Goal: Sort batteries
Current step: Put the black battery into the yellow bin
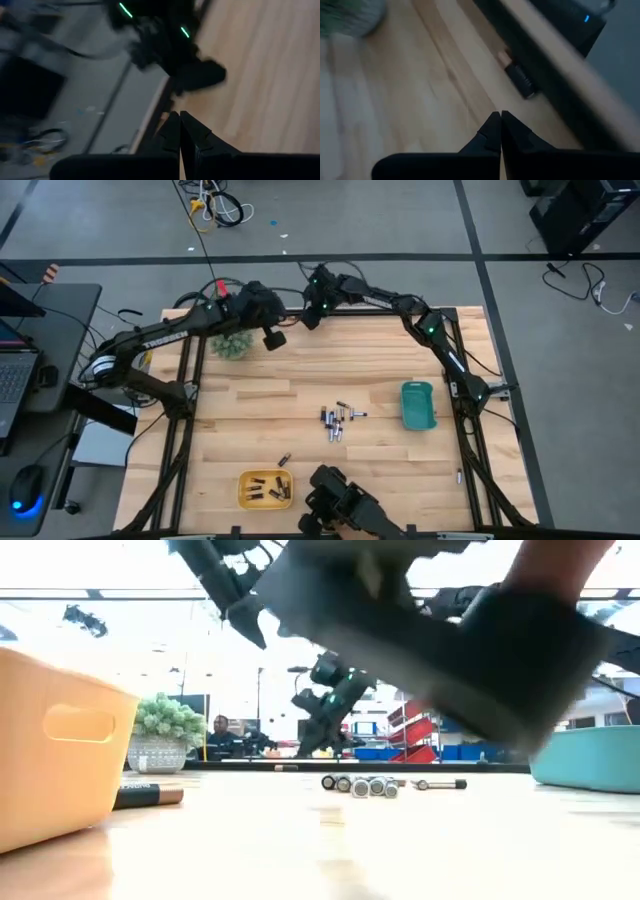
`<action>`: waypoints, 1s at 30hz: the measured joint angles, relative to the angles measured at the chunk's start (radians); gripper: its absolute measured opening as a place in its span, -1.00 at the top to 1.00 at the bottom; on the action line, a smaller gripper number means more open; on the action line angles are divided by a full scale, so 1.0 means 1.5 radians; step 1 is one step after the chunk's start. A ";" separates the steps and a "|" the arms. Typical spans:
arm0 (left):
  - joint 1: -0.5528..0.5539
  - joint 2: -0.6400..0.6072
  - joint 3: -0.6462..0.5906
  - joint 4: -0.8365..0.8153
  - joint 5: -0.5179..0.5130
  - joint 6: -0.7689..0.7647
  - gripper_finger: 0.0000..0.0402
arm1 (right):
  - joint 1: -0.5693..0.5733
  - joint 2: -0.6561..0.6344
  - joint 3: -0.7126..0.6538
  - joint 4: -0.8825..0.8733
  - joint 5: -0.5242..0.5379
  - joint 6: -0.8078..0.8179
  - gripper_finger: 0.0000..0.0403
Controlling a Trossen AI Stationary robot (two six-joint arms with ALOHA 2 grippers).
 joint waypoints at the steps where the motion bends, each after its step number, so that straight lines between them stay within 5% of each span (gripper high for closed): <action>1: 0.020 0.008 0.000 0.000 0.042 0.006 1.00 | -0.004 -0.012 0.000 -0.013 -0.001 -0.020 1.00; 11: 0.132 0.094 0.000 0.057 0.313 0.121 1.00 | -0.091 -0.158 -0.089 -0.045 -0.079 -0.088 1.00; 20: 0.150 0.245 0.005 0.174 0.182 0.137 1.00 | -0.078 -0.390 -0.279 0.076 -0.066 -0.113 1.00; 30: 0.197 0.353 0.107 0.013 0.266 -0.028 1.00 | -0.057 -0.576 -0.475 0.257 -0.056 -0.062 1.00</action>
